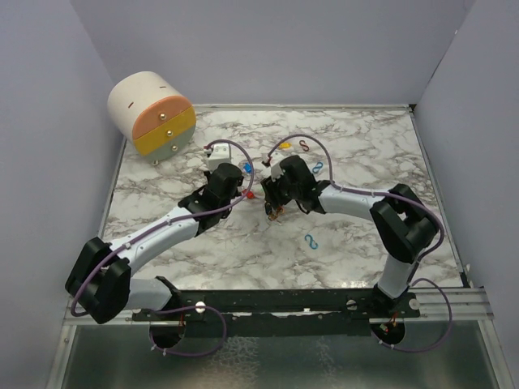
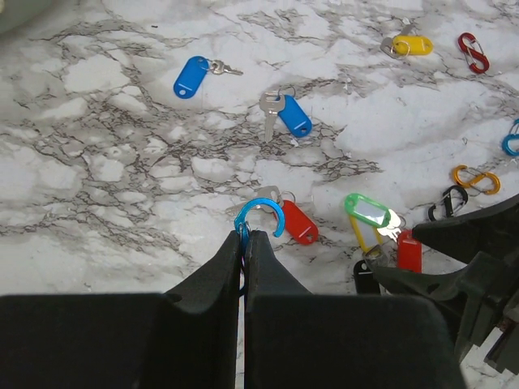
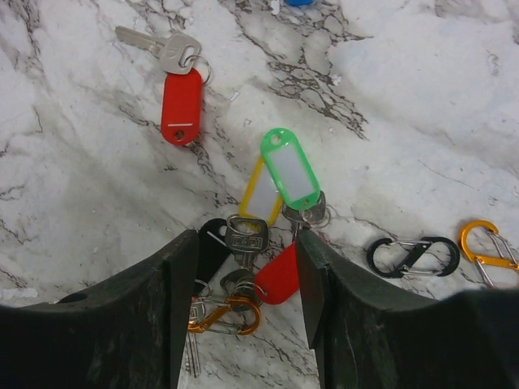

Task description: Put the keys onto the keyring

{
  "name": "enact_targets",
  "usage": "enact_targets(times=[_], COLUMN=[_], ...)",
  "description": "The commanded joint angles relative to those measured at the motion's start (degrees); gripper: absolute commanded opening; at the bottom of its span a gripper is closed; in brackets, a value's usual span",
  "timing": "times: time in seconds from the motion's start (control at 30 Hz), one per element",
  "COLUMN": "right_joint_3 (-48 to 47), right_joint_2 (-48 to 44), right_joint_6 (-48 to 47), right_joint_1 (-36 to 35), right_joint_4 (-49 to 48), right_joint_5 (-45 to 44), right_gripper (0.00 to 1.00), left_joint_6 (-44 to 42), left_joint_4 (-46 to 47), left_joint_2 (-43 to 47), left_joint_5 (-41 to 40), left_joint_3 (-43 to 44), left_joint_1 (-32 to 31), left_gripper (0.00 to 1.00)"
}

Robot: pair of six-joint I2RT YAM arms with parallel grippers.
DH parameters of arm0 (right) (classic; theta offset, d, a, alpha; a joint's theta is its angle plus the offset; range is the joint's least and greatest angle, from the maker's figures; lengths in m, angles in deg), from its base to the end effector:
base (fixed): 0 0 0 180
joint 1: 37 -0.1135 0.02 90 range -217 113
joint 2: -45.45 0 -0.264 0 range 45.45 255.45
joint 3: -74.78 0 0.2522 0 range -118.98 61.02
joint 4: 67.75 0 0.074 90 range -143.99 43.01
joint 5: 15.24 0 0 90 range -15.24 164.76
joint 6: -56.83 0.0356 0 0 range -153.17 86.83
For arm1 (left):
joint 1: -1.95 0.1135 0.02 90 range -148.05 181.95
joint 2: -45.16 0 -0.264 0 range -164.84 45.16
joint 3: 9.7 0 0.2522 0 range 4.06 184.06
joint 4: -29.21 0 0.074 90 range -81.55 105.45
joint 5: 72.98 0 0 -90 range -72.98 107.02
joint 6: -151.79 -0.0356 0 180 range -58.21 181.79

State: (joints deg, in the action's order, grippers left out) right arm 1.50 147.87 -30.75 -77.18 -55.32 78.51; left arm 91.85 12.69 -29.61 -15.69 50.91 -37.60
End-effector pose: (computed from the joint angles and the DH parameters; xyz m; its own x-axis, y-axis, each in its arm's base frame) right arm 0.2881 0.2463 0.1758 -0.5353 -0.3969 -0.7456 -0.6592 0.7482 0.0749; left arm 0.2317 -0.1664 0.2535 -0.4294 -0.1920 -0.8825 -0.0435 0.9804 -0.1922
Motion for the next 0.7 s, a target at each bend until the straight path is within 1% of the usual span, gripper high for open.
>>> enact_targets(times=[0.0, 0.37, 0.67], right_joint_3=[-1.0, -0.59, 0.22], right_joint_2=[2.51, 4.44, 4.67], right_joint_6=[-4.19, -7.52, -8.95], right_joint_1=[-2.15, -5.15, -5.51], right_joint_4=[-1.95, -5.8, -7.75], right_joint_5=[-2.93, -10.5, -12.35], right_gripper=[0.51, 0.49, 0.46], left_joint_6=[0.35, 0.11, -0.11], left_joint_4=[-0.92, -1.62, -1.26], left_joint_2=[4.17, 6.47, 6.29], left_joint_5=[0.71, 1.41, 2.27], left_joint_3=[-1.17, -2.16, -2.44], left_joint_1=[1.21, 3.04, 4.1], left_gripper=[0.0, 0.0, 0.0])
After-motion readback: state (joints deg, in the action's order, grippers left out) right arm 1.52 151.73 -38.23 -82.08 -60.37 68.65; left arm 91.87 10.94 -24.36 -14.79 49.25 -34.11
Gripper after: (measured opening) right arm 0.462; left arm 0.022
